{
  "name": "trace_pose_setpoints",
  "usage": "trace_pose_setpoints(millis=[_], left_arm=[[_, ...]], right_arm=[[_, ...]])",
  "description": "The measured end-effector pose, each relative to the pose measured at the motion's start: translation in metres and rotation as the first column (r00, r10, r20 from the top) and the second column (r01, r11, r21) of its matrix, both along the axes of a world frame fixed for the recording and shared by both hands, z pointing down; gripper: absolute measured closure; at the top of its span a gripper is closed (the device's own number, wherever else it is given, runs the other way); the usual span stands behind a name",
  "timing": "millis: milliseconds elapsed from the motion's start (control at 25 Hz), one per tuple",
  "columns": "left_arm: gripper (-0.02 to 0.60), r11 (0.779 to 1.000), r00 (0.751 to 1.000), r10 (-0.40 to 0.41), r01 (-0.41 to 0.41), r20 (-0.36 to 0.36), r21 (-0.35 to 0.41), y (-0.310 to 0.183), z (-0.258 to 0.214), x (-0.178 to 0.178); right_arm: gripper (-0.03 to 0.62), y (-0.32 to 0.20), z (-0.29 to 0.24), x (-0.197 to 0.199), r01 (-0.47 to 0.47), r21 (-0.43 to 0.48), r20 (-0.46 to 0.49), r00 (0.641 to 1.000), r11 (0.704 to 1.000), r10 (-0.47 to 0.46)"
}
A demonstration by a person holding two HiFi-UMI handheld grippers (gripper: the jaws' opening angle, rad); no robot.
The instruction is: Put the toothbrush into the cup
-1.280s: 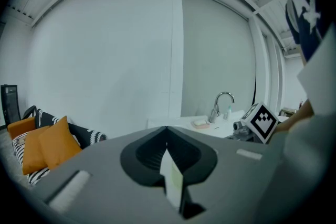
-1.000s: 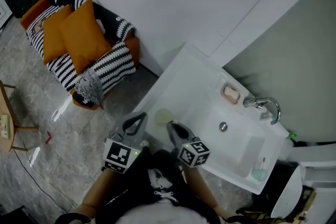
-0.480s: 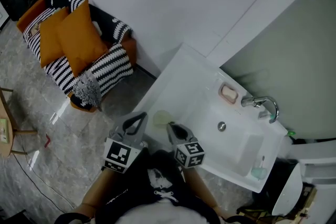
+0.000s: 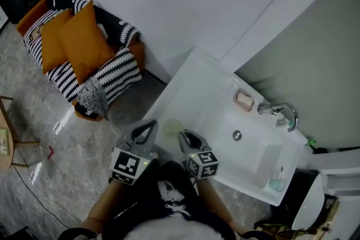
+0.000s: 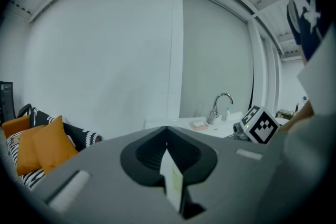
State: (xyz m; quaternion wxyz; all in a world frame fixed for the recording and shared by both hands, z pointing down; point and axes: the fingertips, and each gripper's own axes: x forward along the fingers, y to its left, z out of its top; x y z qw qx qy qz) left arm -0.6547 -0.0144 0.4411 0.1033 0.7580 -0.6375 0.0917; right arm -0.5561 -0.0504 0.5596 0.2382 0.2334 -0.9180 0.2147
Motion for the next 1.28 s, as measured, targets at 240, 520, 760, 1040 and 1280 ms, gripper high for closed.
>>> trace_pose_setpoints(millis=[240, 520, 760, 1040, 1280], left_arm=[[0.581, 1.000, 1.000, 0.009, -0.009, -0.002, -0.003, -0.002, 0.001, 0.000], [0.581, 1.000, 1.000, 0.019, -0.019, -0.007, -0.001, -0.005, 0.001, -0.001], [0.581, 0.999, 0.999, 0.042, -0.042, -0.016, 0.001, -0.010, 0.001, 0.000], [0.581, 0.997, 0.996, 0.081, -0.080, -0.037, 0.007, -0.017, 0.002, 0.012], [0.581, 0.992, 0.990, 0.122, -0.123, -0.072, -0.005, -0.016, 0.006, 0.025]], right_arm=[[0.508, -0.003, 0.006, -0.001, -0.006, -0.015, -0.004, 1.000, 1.000, 0.006], [0.493, -0.002, 0.005, -0.001, -0.016, -0.021, -0.005, 1.000, 1.000, 0.016], [0.480, -0.004, 0.002, 0.011, -0.075, -0.060, -0.050, 0.996, 0.995, 0.072], [0.592, 0.010, -0.035, 0.006, -0.025, -0.135, 0.153, 0.987, 0.991, 0.046], [0.594, 0.019, -0.071, 0.001, 0.023, -0.246, 0.451, 0.888, 0.969, 0.094]])
